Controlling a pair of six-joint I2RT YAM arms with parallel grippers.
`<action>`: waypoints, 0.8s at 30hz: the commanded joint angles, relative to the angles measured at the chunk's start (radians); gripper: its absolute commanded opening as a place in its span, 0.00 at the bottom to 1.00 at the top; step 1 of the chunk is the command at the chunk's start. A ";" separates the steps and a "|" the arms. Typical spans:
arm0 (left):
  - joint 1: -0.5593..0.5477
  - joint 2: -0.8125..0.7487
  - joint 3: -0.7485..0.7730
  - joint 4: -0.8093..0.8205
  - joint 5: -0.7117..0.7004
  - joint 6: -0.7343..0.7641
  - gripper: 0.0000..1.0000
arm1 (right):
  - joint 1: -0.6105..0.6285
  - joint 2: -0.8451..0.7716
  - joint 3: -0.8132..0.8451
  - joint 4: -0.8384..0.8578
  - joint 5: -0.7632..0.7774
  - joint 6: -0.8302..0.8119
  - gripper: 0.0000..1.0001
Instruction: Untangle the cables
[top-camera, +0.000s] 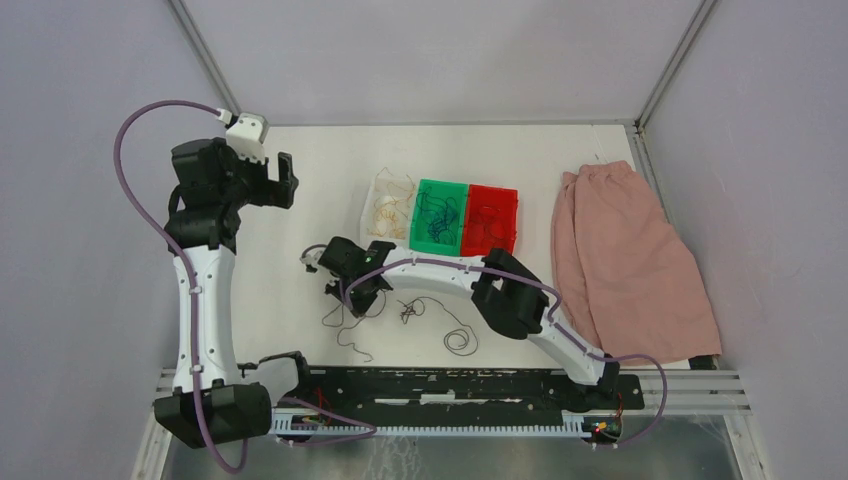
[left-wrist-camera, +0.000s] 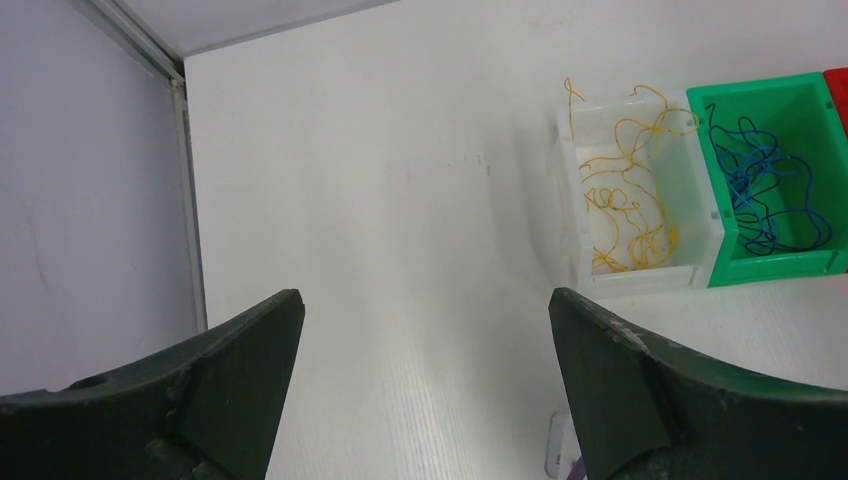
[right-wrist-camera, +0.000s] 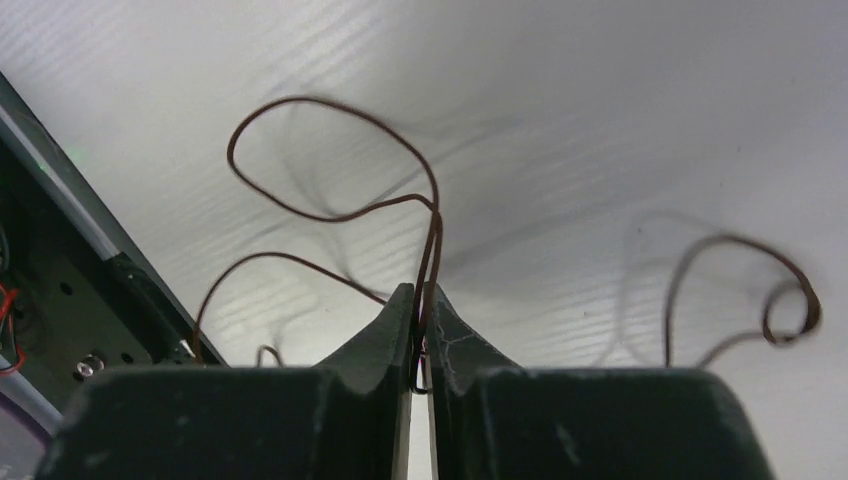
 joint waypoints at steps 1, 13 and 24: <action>0.007 -0.065 -0.014 0.046 0.025 0.018 1.00 | -0.017 -0.189 -0.078 0.116 -0.001 -0.006 0.11; 0.007 -0.111 -0.028 0.041 0.037 0.121 0.99 | -0.326 -0.659 -0.321 0.232 -0.155 0.014 0.08; 0.007 -0.139 -0.022 0.023 0.077 0.155 0.97 | -0.753 -0.731 -0.554 0.354 -0.326 0.181 0.07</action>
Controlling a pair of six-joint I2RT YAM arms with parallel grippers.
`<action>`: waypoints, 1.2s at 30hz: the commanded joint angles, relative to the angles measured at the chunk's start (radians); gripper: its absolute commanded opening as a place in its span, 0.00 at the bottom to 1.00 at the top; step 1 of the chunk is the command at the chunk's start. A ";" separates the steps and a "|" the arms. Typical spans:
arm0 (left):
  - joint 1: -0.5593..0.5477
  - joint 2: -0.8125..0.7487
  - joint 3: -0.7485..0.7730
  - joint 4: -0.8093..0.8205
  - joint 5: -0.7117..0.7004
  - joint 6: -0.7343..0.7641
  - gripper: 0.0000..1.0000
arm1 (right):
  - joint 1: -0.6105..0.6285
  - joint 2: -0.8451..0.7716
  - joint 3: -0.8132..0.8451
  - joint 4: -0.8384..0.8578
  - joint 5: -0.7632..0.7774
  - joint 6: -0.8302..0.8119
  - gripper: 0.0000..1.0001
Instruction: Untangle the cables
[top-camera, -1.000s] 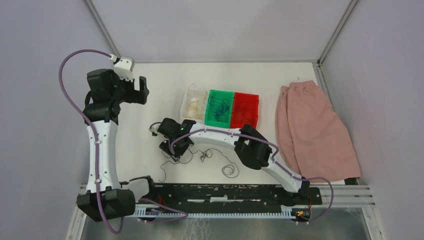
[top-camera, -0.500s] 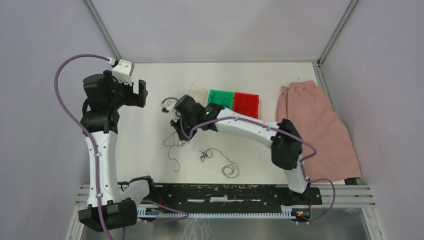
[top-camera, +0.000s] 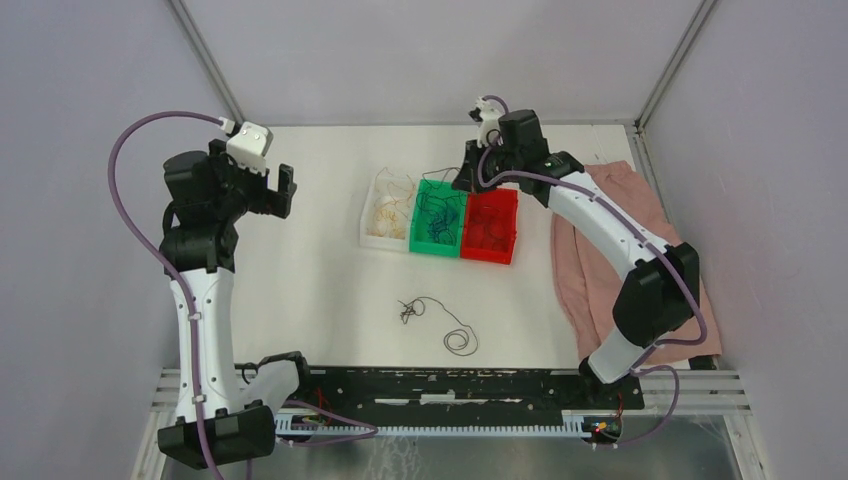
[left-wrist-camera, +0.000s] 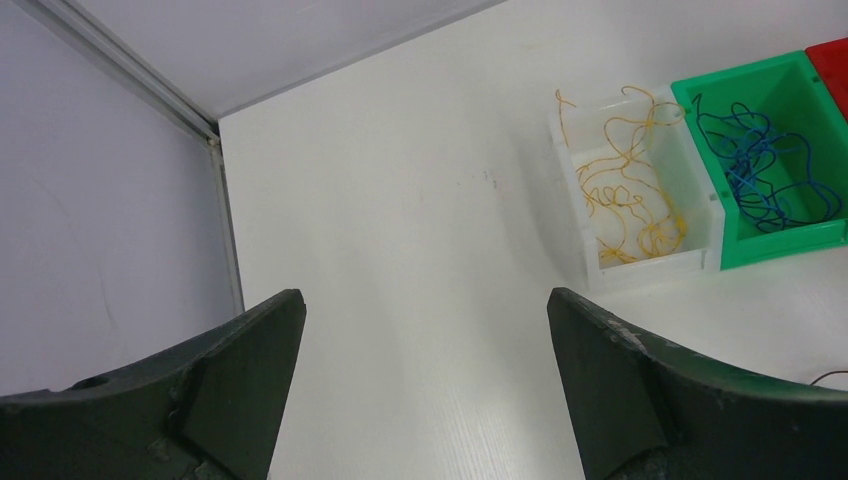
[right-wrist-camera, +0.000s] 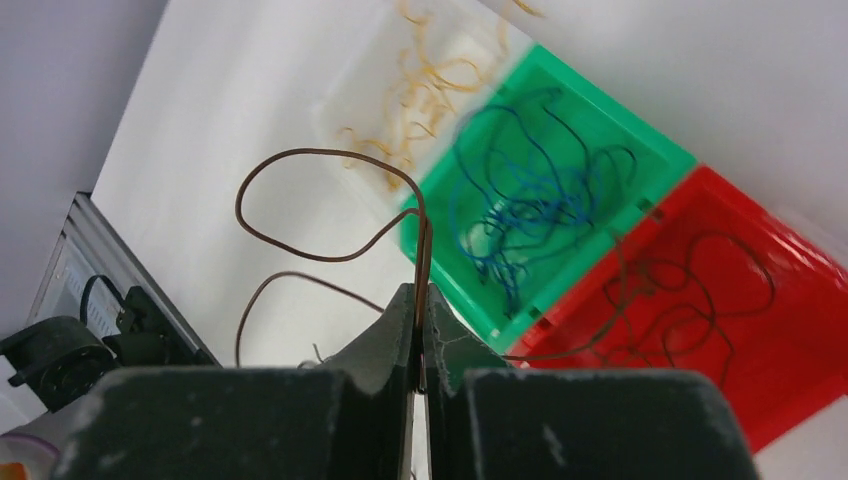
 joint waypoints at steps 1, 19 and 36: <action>0.007 -0.033 0.007 0.021 0.047 0.046 0.97 | -0.106 0.008 -0.075 0.073 -0.075 0.086 0.07; 0.007 -0.028 0.018 0.012 0.102 0.039 0.96 | -0.179 0.038 -0.125 -0.071 0.408 -0.021 0.07; 0.005 -0.023 0.029 0.006 0.119 0.027 0.96 | 0.022 0.273 0.039 -0.174 0.759 -0.181 0.13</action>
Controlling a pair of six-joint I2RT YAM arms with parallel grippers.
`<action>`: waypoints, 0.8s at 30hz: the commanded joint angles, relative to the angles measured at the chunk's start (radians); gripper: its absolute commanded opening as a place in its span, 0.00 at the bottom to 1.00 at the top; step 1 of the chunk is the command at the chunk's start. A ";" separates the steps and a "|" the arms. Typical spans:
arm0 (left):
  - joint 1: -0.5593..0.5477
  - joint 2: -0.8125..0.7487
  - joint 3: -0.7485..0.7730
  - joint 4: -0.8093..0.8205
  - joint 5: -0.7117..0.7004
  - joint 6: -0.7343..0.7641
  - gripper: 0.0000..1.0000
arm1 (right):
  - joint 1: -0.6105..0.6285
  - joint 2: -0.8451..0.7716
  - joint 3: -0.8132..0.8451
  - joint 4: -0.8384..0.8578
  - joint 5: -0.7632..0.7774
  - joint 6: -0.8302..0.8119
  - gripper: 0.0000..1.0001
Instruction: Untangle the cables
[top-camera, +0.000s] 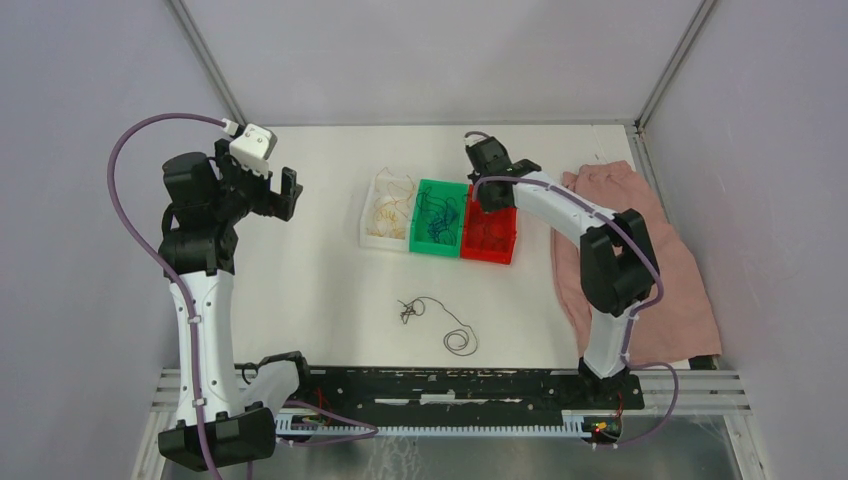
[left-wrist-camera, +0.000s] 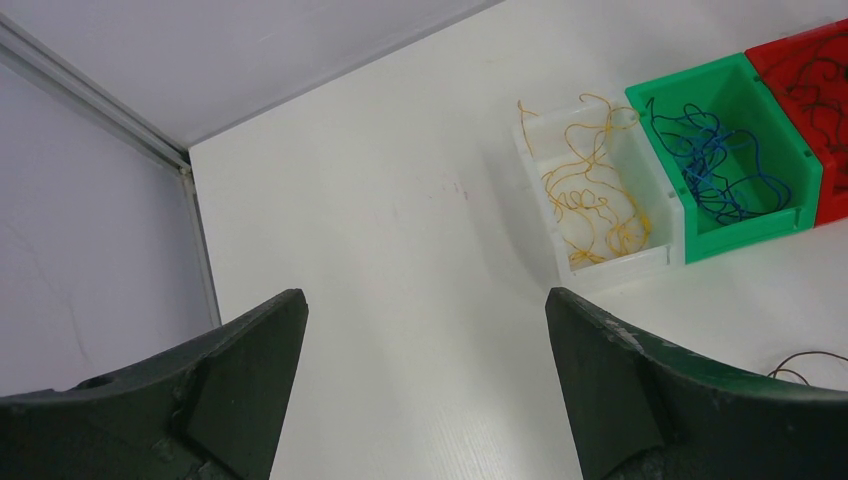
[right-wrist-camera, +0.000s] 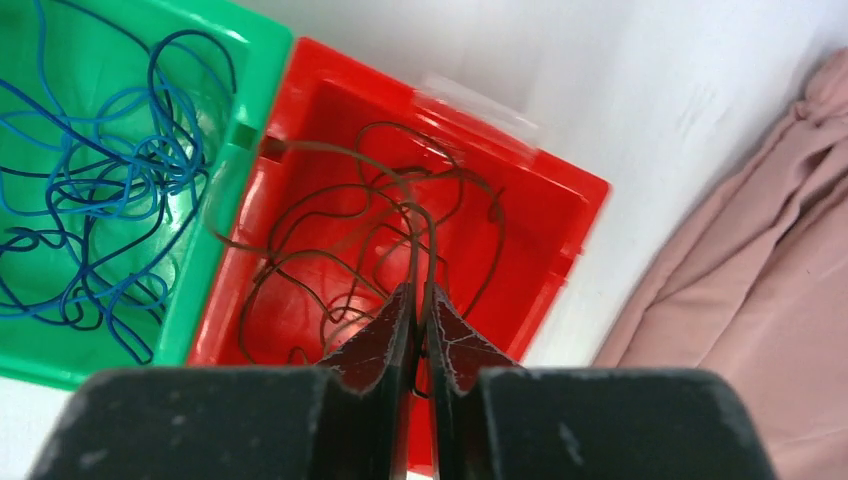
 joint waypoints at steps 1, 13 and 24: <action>0.007 -0.007 0.029 0.011 0.027 0.014 0.96 | 0.048 0.079 0.097 -0.033 0.101 -0.047 0.15; 0.006 0.007 0.048 -0.014 0.034 0.026 0.99 | 0.060 0.050 0.116 0.004 0.094 -0.027 0.49; 0.007 -0.005 0.048 -0.015 0.042 0.036 1.00 | 0.053 -0.080 0.113 -0.026 0.094 -0.023 0.65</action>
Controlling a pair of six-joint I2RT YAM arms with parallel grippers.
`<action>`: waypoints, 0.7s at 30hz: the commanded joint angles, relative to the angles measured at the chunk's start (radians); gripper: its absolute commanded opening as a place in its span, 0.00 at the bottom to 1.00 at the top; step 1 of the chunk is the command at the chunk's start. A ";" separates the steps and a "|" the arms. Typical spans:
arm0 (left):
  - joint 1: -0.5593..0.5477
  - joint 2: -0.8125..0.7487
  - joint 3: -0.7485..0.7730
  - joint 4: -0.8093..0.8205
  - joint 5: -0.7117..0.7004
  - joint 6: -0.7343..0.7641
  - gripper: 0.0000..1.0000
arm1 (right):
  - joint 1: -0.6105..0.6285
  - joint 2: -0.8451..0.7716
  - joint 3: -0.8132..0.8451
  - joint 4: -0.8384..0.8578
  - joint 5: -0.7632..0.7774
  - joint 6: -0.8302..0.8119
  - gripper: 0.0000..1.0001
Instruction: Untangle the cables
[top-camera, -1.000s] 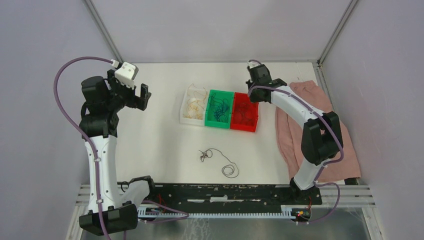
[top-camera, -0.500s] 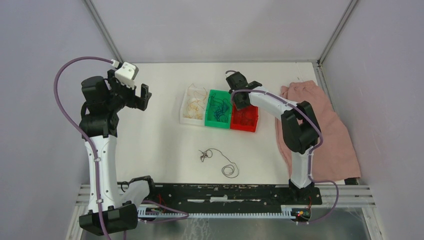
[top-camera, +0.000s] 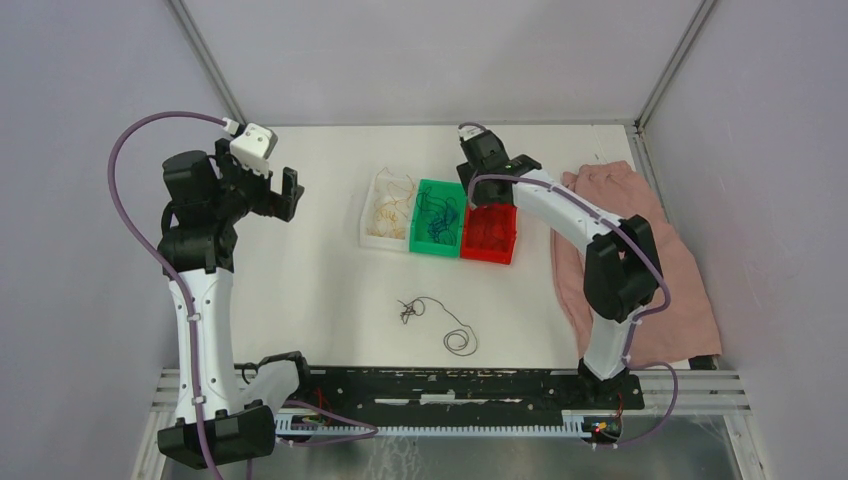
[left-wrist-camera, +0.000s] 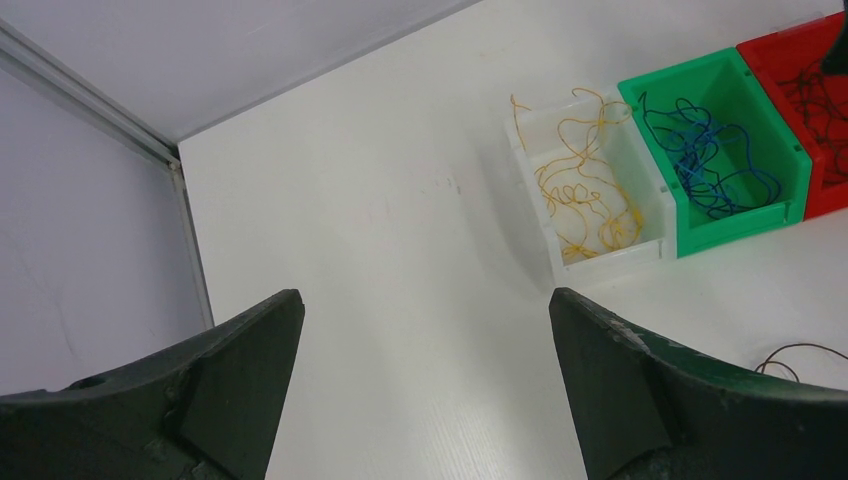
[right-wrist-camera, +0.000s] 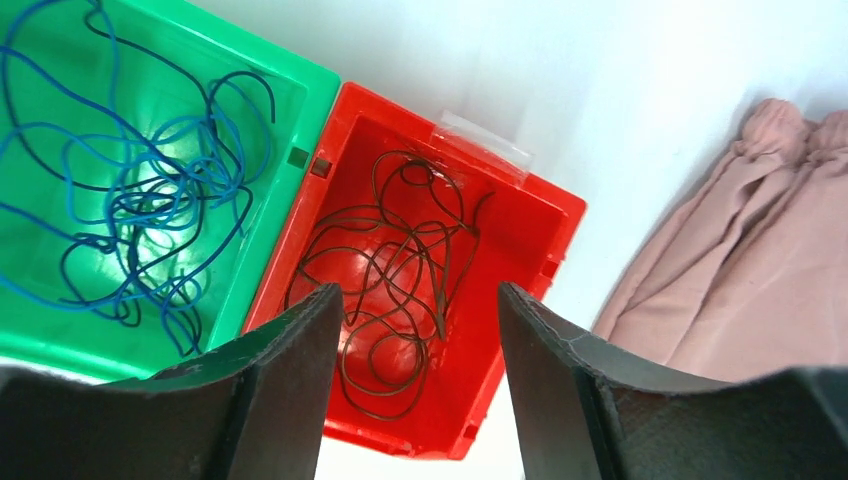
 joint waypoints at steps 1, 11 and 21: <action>0.007 -0.017 0.030 0.012 0.036 0.035 1.00 | -0.006 -0.122 0.028 0.000 0.017 0.011 0.66; 0.006 0.002 0.031 0.001 0.055 0.035 1.00 | 0.217 -0.406 -0.247 0.049 -0.196 0.012 0.74; 0.006 -0.002 0.005 -0.014 0.068 0.061 0.99 | 0.464 -0.448 -0.600 0.132 -0.309 0.131 0.72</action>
